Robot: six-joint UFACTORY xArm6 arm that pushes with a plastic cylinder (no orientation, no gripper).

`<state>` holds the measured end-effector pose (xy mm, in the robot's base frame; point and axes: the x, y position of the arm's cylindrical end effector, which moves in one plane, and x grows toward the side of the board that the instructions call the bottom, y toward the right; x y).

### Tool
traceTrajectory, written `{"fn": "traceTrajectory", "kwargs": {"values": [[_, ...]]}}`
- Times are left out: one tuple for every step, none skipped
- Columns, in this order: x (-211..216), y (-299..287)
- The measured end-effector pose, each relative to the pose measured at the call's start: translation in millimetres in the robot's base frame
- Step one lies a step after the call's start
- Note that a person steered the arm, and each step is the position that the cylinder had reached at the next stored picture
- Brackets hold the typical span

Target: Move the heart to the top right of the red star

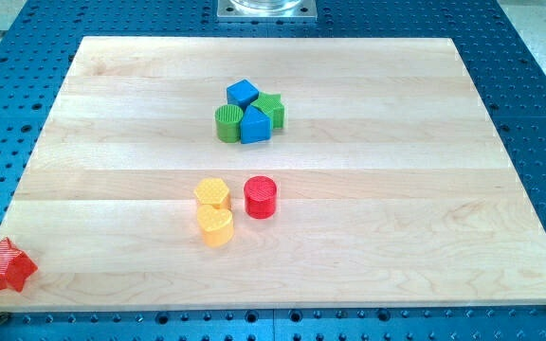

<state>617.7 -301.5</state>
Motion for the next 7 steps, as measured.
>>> {"fn": "traceTrajectory", "kwargs": {"values": [[-4.4, 18.7], [-3.9, 37.6], [-19.8, 37.6], [-12.6, 38.1], [-1.0, 61.9], [-1.3, 177.3], [-8.6, 246.5]]}}
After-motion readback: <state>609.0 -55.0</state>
